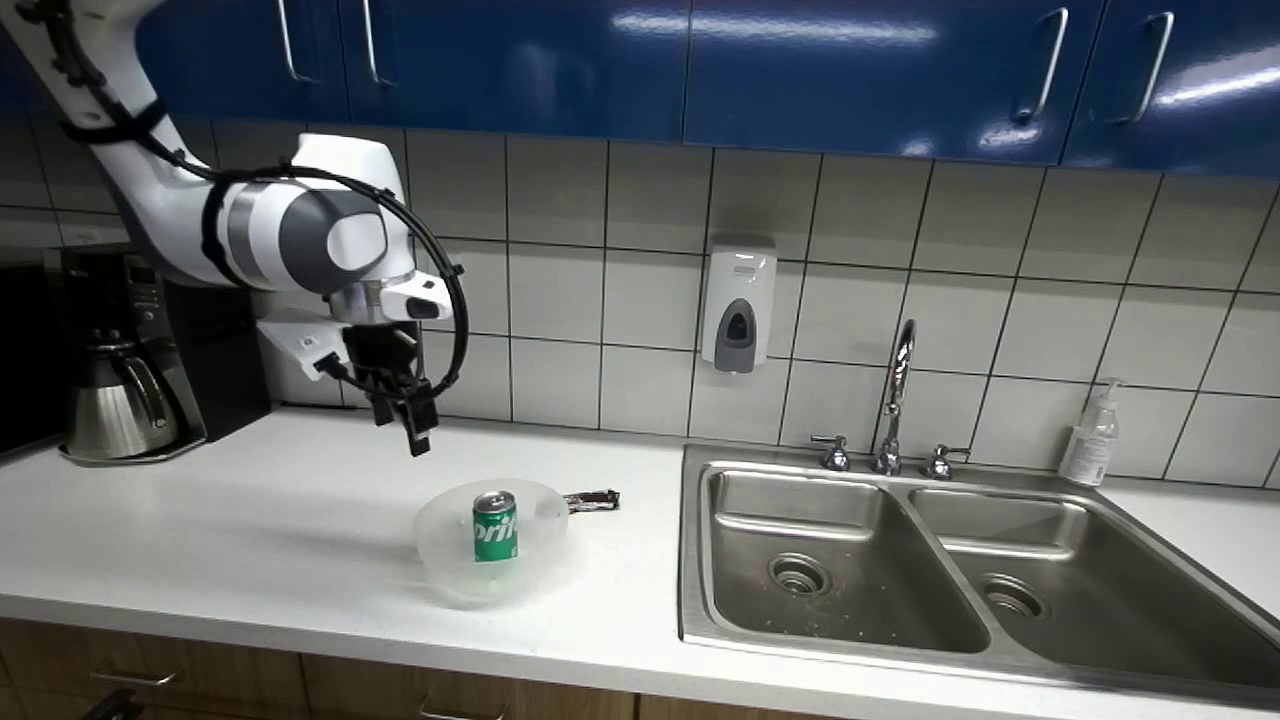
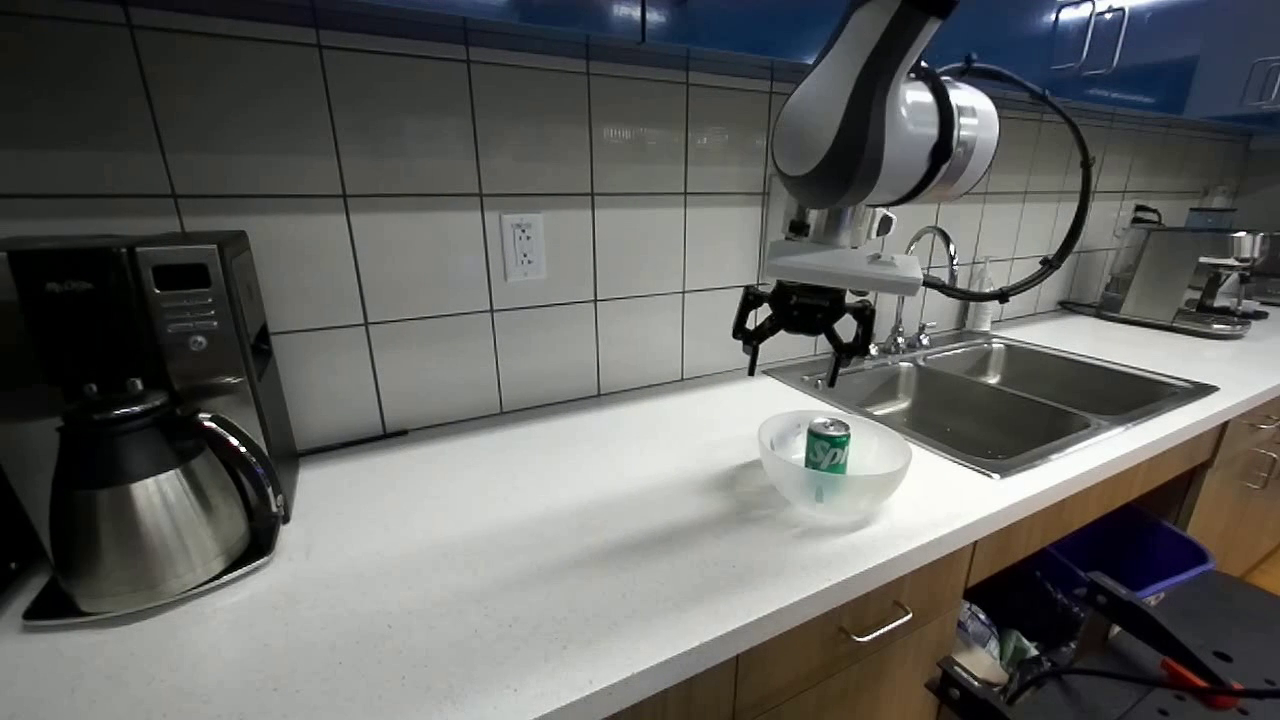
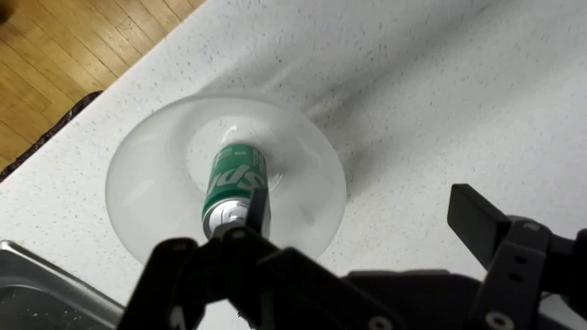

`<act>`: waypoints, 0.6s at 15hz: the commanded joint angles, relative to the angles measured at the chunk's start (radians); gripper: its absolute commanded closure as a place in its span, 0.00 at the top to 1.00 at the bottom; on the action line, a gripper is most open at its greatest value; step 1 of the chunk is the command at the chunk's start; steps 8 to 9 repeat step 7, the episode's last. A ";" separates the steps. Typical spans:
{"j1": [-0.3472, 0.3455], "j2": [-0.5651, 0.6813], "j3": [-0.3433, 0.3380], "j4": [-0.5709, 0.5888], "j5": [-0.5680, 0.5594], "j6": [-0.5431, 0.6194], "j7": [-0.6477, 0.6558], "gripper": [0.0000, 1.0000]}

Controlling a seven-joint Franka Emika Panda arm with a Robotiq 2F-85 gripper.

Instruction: Put the green can inside the plastic bowl

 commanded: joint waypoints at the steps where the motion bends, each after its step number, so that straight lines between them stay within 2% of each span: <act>1: -0.066 -0.194 0.113 -0.087 -0.001 -0.178 -0.031 1.00; 4: -0.075 -0.301 0.178 -0.110 0.061 -0.336 -0.073 1.00; 5: -0.099 -0.195 0.189 -0.064 0.039 -0.252 -0.035 1.00; 7: -0.097 -0.254 0.211 -0.081 0.058 -0.308 -0.047 1.00; 9: -0.097 -0.254 0.211 -0.081 0.058 -0.308 -0.047 1.00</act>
